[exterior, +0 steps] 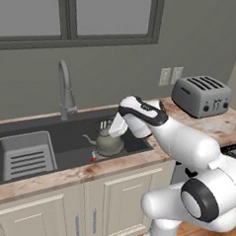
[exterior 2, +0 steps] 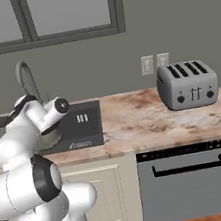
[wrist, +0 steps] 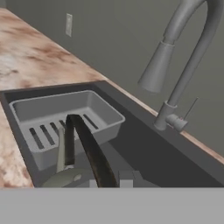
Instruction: Open the cabinet, pick the kettle from the cabinet, and place it in the sink.
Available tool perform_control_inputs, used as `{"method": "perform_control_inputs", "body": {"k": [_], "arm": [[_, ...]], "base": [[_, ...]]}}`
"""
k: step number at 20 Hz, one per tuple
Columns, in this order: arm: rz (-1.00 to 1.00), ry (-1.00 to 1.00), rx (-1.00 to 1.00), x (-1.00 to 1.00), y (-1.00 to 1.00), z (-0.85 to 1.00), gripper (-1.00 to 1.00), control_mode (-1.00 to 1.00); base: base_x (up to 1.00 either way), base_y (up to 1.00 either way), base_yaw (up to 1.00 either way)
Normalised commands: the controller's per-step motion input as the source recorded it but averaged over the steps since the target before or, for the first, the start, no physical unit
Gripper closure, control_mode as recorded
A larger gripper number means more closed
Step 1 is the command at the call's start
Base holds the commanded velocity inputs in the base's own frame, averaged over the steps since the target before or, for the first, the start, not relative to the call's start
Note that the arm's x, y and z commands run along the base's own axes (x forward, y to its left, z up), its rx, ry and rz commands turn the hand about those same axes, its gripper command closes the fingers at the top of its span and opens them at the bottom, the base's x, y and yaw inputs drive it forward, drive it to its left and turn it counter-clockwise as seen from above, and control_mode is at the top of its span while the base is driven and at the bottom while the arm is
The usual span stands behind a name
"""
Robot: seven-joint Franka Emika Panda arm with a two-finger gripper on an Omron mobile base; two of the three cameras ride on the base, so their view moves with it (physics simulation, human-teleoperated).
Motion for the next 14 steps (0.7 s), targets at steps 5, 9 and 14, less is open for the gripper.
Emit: {"method": "perform_control_inputs", "body": {"k": [5, 9, 14], "arm": [[0.0, 0.0, 0.0, 0.24, 0.19, -0.32, 1.0, -1.0], [0.0, 0.0, 0.0, 0.3, 0.12, -0.32, 1.0, -1.0], [0.0, 0.02, -0.01, 0.39, 0.11, -0.3, 1.0, -1.0]], "base": [[0.0, 0.0, 0.0], [0.0, 0.0, 0.0], [0.0, 0.0, 0.0]]}}
